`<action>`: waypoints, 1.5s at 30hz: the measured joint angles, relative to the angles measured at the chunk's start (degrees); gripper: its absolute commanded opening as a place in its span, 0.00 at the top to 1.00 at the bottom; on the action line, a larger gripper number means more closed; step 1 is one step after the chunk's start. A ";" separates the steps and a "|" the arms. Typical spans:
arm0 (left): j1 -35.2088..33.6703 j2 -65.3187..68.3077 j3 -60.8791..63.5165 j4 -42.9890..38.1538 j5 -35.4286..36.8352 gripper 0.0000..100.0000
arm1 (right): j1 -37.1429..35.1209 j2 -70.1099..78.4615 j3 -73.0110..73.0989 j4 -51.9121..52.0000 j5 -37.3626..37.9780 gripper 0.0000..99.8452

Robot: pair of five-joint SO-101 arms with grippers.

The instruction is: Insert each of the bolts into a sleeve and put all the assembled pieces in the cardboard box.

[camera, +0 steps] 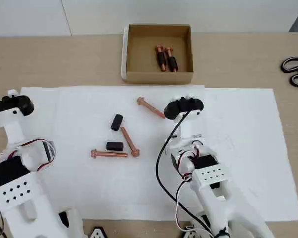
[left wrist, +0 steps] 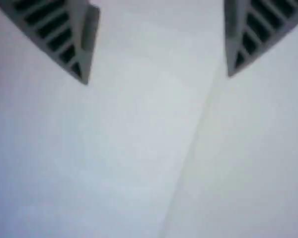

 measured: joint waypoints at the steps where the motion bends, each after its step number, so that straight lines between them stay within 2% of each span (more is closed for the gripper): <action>1: 0.00 0.00 0.00 0.00 0.00 0.83 | -0.18 -0.79 0.00 0.18 0.00 0.82; 7: 0.00 0.00 0.00 0.00 0.00 0.83 | -0.35 -5.71 0.00 1.41 0.00 0.82; 16: 0.00 0.00 -0.62 0.97 0.00 0.83 | -0.26 -7.82 -12.40 18.90 0.18 0.82; 20: 0.00 1.49 -8.44 5.54 -0.09 0.83 | -0.35 -7.82 -20.92 27.16 0.35 0.82; 25: 0.09 13.54 -22.33 13.19 -0.09 0.83 | -0.26 -7.82 -30.68 34.37 3.25 0.82; 29: 2.90 27.08 -33.41 20.48 0.35 0.83 | -0.35 -4.75 -37.45 36.57 4.40 0.82; 32: 6.68 33.32 -36.57 21.45 3.43 0.83 | 0.62 1.93 -41.49 39.56 4.48 0.82; 37: 12.40 33.93 -37.80 22.07 4.75 0.83 | 3.25 12.31 -46.68 48.44 4.48 0.82; 42: 13.10 33.58 -37.80 22.07 5.10 0.83 | 6.15 10.55 -49.76 58.11 4.48 0.82; 45: 13.45 33.41 -37.80 22.07 5.19 0.83 | 8.97 8.35 -49.85 57.41 4.48 0.82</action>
